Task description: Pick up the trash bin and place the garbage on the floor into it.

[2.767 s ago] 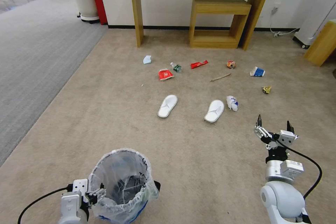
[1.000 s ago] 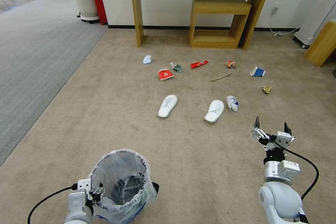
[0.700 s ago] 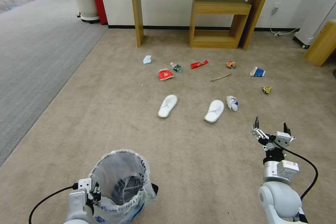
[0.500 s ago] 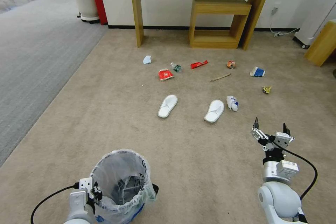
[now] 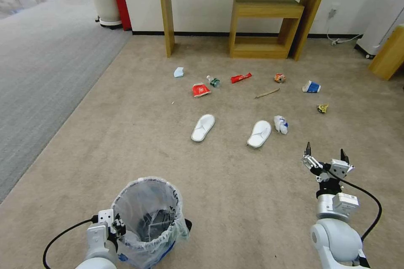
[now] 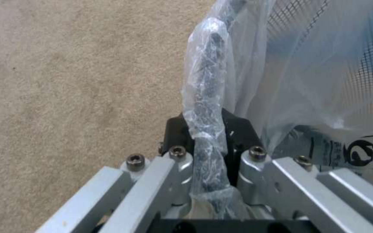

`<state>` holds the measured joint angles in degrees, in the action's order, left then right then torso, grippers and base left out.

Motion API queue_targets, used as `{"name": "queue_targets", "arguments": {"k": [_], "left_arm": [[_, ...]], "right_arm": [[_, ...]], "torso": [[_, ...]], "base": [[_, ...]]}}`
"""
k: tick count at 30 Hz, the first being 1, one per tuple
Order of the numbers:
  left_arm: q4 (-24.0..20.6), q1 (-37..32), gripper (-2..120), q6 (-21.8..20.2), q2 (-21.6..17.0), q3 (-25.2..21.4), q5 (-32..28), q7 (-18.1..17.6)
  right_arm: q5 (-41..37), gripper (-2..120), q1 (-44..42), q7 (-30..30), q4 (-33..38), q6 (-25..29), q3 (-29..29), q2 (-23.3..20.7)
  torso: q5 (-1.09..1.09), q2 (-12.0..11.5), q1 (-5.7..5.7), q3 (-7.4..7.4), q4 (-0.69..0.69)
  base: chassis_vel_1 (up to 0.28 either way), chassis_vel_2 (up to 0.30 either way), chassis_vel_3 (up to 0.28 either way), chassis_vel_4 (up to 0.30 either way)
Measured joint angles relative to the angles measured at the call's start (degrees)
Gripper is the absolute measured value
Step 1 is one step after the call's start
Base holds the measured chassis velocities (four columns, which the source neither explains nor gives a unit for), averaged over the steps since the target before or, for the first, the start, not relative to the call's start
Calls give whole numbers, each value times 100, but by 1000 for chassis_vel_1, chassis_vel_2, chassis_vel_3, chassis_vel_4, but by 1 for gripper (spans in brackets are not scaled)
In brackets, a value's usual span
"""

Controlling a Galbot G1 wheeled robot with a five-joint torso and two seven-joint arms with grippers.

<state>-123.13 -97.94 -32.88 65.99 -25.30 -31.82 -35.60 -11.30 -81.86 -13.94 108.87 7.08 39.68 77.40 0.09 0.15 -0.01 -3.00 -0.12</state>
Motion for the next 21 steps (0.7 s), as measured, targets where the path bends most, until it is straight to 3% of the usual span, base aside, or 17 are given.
{"name": "queue_targets", "arguments": {"k": [8, 21], "left_arm": [[13, -90, 8, 121, 0, -93, 144, 233], [-293, -226, 5, 102, 40, -211, 29, 296]], "right_arm": [[23, 100, -11, -6, -10, -2, -24, -6], [66, 100, -52, -14, 9, -8, -30, -6]], "torso": [[-6, -2, 0, -2, -3], [-13, -6, 1, -5, -3]], "base": [[0, 0, 0, 0], [0, 0, 0, 0]]}}
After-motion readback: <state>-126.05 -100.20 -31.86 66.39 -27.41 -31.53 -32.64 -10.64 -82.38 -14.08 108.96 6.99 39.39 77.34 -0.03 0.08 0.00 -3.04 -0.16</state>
